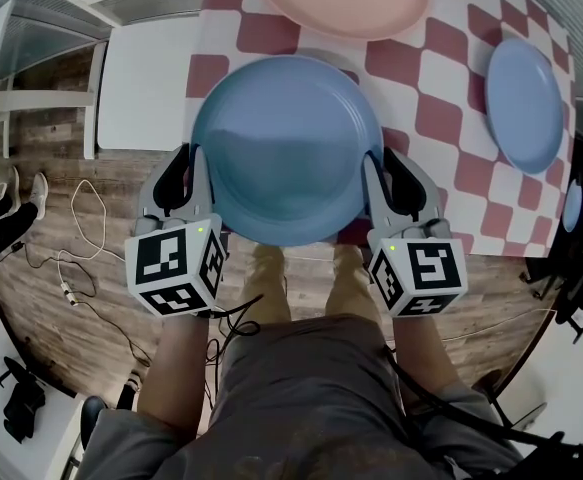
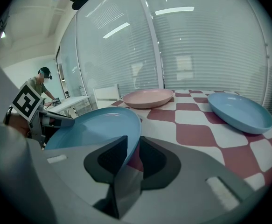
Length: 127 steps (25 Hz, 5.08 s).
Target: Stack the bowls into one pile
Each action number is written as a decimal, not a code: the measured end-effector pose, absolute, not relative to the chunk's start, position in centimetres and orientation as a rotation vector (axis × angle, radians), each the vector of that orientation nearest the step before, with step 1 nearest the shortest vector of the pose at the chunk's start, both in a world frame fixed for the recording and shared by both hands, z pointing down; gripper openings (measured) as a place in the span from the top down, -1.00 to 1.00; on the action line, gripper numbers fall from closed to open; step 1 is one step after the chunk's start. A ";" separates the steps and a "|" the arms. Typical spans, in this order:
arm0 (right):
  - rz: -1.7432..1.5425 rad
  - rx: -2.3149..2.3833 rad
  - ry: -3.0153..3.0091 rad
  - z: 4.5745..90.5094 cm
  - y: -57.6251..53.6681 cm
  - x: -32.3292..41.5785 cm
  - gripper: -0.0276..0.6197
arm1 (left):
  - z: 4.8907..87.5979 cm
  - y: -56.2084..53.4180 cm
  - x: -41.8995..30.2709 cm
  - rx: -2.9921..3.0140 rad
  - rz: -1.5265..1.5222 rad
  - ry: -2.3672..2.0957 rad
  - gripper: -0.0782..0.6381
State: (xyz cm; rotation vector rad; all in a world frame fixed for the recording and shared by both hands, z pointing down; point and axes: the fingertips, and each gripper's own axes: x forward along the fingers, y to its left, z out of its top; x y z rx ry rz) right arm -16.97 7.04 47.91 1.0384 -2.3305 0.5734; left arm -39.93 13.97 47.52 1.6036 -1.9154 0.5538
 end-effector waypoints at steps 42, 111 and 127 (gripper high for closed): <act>0.710 1.273 -2.253 42.4 4.9 -17.4 0.74 | 42.5 11.6 -40.8 1.649 0.574 -1.822 0.70; 0.759 1.518 -2.025 44.1 -14.3 18.7 0.75 | 45.5 -11.7 -5.3 1.800 0.783 -1.518 0.66; 0.759 1.517 -2.002 46.3 -15.1 18.9 0.73 | 46.5 -13.4 -5.3 1.803 0.784 -1.543 0.66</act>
